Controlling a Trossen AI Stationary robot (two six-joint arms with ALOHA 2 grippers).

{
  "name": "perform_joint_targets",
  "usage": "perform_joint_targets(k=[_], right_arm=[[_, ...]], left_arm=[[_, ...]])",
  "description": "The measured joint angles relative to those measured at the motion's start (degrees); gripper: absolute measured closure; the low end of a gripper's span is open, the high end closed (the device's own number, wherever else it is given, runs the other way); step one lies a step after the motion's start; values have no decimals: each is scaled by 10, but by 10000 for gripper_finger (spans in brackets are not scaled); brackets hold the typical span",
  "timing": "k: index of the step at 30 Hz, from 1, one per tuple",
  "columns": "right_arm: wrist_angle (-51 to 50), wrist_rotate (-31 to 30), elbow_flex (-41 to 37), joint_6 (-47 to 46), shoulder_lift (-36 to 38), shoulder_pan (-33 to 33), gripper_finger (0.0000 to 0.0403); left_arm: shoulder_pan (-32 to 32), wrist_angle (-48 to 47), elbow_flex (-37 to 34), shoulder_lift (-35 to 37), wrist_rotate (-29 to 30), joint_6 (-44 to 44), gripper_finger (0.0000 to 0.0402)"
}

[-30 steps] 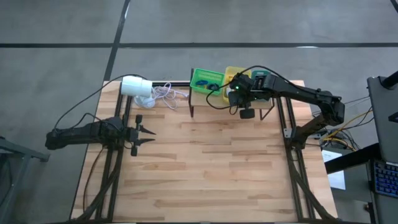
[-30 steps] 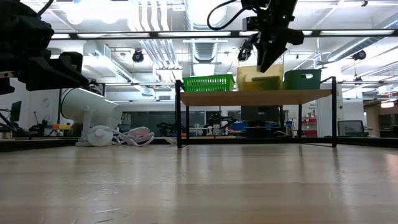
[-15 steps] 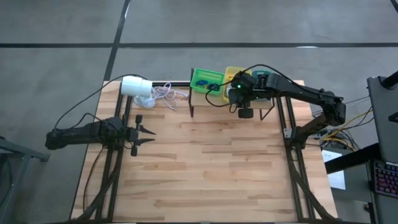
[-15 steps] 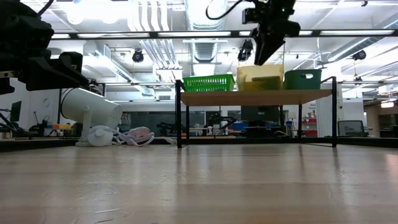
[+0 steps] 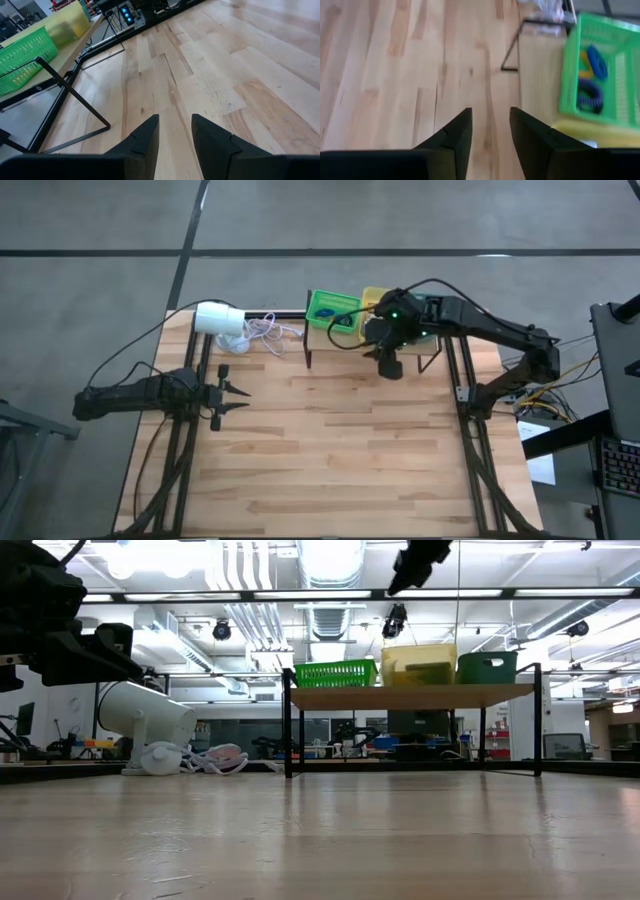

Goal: Pick & Place Office Desk Supplies
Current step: Return to Home Position

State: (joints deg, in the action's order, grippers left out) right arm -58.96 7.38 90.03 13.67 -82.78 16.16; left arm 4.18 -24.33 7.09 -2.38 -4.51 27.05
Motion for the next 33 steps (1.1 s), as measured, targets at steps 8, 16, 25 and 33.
perform_joint_targets(k=[8, 16, 25, 33], right_arm=[[148, 0, -14, -2, -18, -38, 327], [398, -74, -82, 10, -37, -122, 391], [756, -124, -292, 10, -40, -151, 394], [960, -156, -490, 8, -10, -147, 394]], left_arm=[[0, 0, 0, 0, 0, 0, 284], [0, 0, 0, 0, 0, 0, 284], [0, 0, 0, -1, 0, 0, 284], [0, 0, 0, -1, 0, -1, 284]])
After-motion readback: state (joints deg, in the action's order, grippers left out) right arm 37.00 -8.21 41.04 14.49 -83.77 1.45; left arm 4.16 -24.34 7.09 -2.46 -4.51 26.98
